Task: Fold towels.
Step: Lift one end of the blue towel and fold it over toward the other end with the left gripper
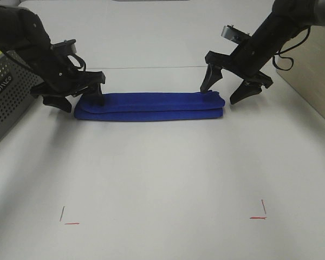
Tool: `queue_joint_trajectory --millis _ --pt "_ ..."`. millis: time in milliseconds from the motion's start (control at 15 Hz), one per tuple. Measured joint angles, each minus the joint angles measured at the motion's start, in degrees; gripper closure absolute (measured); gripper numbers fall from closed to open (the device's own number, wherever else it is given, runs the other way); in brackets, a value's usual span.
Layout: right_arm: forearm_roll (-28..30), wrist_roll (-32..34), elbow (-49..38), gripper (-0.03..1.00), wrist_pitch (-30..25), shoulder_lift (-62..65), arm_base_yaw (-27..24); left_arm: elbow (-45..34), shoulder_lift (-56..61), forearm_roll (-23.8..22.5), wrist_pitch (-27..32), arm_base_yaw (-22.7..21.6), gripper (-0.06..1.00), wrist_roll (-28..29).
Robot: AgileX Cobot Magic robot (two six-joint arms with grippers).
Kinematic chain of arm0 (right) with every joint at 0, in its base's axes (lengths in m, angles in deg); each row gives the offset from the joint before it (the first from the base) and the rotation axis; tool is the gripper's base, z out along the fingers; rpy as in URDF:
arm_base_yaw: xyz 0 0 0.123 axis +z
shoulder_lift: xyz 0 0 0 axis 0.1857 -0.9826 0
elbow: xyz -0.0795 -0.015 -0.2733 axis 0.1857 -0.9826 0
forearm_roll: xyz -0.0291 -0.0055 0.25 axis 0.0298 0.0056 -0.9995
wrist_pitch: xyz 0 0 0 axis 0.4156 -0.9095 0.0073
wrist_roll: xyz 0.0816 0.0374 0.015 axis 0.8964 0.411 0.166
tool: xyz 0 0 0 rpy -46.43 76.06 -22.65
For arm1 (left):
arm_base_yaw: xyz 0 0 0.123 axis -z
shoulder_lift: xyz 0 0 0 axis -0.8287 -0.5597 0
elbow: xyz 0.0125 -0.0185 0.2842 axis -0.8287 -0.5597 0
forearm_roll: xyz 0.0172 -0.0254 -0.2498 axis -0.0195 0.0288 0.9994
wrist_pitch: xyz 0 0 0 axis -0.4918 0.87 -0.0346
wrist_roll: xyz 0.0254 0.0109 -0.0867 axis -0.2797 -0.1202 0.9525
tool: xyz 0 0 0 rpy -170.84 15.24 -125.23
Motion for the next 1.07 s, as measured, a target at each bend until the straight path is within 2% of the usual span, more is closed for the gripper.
queue_joint_trajectory --millis 333,467,533,600,733,800,867,933,1067 --pt "0.0 0.0 0.0 0.17 -0.2 0.0 0.0 0.1 -1.2 0.7 -1.2 0.0 0.16 -1.1" --pt "0.0 0.0 0.0 0.17 -0.2 0.0 0.0 0.3 -1.9 3.2 -1.9 0.0 0.22 -2.0" --pt "0.0 0.0 0.0 0.17 -0.2 0.0 0.0 0.5 -2.1 4.5 -2.1 0.0 0.28 -2.5" --pt "0.0 0.0 0.0 0.17 -0.2 0.0 0.0 0.5 -2.3 5.3 -2.1 0.0 0.40 -2.9" --pt "0.0 0.0 0.0 0.17 -0.2 0.0 0.0 0.5 -2.4 5.4 -1.8 0.0 0.79 -2.9" --pt "0.0 0.0 0.0 0.17 -0.2 0.0 0.0 0.4 -1.9 4.6 -1.7 0.0 0.85 -2.9" --pt "0.0 0.0 0.0 0.17 -0.5 0.0 0.0 0.4 -1.3 3.2 -1.5 0.0 0.85 -2.9" --pt "0.0 0.0 0.0 0.17 -0.6 0.0 0.0 0.5 -0.4 0.2 -0.5 0.0 0.85 -2.9" --pt "0.0 0.1 0.0 0.17 -0.6 0.0 0.0 2.3 2.3 -7.7 3.3 0.0 0.85 0.7"
